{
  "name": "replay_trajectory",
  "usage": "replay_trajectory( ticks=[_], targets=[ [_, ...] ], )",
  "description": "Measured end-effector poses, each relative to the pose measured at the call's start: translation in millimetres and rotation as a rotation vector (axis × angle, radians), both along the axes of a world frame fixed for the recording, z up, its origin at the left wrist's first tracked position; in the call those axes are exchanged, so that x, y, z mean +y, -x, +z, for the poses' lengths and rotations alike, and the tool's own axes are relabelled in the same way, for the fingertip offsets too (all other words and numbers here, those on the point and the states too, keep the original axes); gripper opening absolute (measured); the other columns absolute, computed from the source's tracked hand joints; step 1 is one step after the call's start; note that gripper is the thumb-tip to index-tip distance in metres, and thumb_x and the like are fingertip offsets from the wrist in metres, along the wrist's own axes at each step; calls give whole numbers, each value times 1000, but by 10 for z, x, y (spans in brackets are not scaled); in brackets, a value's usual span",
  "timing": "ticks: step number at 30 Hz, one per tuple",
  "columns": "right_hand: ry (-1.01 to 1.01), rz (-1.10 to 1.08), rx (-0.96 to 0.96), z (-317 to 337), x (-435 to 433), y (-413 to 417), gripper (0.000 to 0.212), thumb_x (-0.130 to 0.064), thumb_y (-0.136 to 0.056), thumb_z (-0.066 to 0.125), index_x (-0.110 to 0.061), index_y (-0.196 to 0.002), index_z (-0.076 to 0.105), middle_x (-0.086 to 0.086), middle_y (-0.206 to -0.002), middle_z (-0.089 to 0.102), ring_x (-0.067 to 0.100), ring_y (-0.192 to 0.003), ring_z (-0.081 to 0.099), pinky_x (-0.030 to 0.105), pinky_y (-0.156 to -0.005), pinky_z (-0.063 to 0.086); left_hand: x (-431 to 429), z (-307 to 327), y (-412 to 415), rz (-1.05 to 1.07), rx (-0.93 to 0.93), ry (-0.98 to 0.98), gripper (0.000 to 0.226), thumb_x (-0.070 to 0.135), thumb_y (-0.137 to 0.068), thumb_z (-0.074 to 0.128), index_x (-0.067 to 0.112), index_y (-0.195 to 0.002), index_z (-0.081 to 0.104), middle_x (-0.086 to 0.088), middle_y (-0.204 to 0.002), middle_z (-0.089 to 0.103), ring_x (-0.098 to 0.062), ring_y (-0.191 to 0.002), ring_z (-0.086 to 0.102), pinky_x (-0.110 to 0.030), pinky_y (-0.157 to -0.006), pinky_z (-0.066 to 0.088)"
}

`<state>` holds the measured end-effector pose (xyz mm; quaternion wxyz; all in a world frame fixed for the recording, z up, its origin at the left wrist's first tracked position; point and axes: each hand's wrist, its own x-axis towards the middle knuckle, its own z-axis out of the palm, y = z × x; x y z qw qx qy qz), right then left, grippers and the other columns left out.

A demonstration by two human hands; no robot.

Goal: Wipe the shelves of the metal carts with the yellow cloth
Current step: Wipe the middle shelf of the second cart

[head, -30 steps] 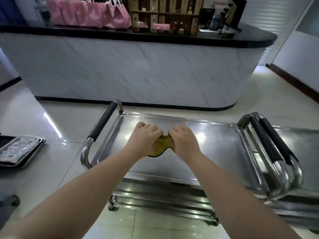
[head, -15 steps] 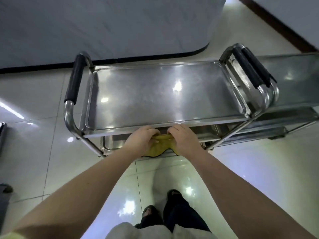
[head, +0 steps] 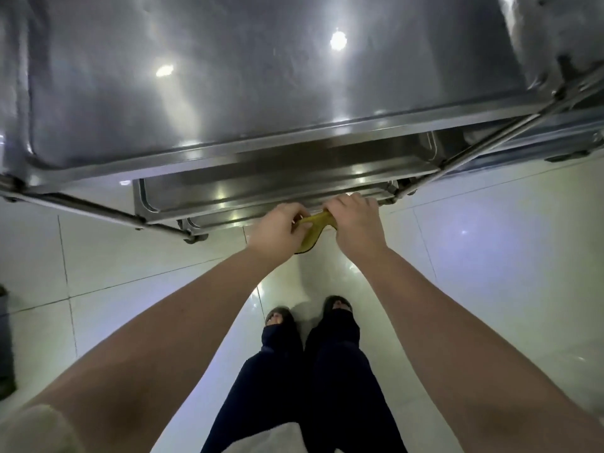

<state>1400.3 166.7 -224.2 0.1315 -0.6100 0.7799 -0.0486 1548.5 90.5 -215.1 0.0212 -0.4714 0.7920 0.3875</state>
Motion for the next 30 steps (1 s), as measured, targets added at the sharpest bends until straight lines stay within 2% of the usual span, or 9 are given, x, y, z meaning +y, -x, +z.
replay_trajectory(
  ticks=[2,4,9,12,14,16,22,26,30],
  targets=[
    [-56,-25,76,-266,-76,237,43,1,-81,55,-18,-119,60,6,-120,59,33,-118,46,47,-100,27,-22,-342,263,67,63,-120,15,32,-95,57,27,-109,61,4,-98,63,-14,-69,61,-23,-49,44],
    [-55,-48,191,-497,-217,533,46,1,-81,55,-21,-121,59,6,-125,57,33,-123,43,50,-107,23,-79,-655,602,139,135,-187,13,30,-94,59,27,-106,59,4,-95,65,-16,-75,63,-22,-56,46],
    [-6,-73,381,-879,-902,1132,34,-8,-86,53,-21,-117,56,9,-128,50,34,-128,34,51,-108,20,-502,-1231,1420,186,281,-79,16,19,-92,57,12,-107,57,1,-91,59,-17,-84,53,-19,-60,32],
    [65,-32,289,-1250,-1343,1234,43,-12,-90,53,-28,-130,51,7,-150,32,35,-142,20,53,-115,16,-863,-1621,1537,158,154,60,29,28,-93,50,17,-120,55,-3,-107,59,-23,-96,56,-27,-78,47],
    [67,-44,178,-1641,-1498,1243,70,-12,-93,53,-36,-151,23,2,-164,3,33,-150,-3,54,-120,7,-1078,-1917,1467,76,-40,288,34,35,-93,47,19,-123,54,-8,-119,55,-31,-110,52,-37,-90,45],
    [36,-99,42,-2019,-1560,1276,79,-20,-96,51,-39,-155,1,2,-164,-11,31,-150,-9,50,-122,5,-1281,-2164,1406,50,-135,452,35,35,-96,44,17,-126,52,-12,-127,50,-35,-119,45,-43,-95,39],
    [-14,-24,104,-2512,-1690,1372,57,-50,-101,23,-40,-155,6,-7,-165,-1,29,-150,-8,52,-120,-5,-1757,-2652,1450,13,-62,634,43,27,-101,35,15,-143,38,-10,-152,38,-27,-147,22,-43,-119,19],
    [-56,-23,110,-2499,-1654,1412,58,-61,-99,13,-44,-154,5,-13,-164,-6,27,-150,-11,57,-117,-12,-1909,-2654,1503,-24,-35,699,49,23,-98,38,9,-144,35,-13,-155,34,-25,-149,17,-41,-122,9],
    [-62,-27,84,-2473,-1659,1480,58,-63,-97,14,-47,-153,6,-14,-164,-3,26,-150,-9,59,-116,-12,-2112,-2613,1495,-82,-135,668,58,36,-104,28,18,-156,12,-3,-164,12,-21,-151,1,-43,-122,0]
  ],
)
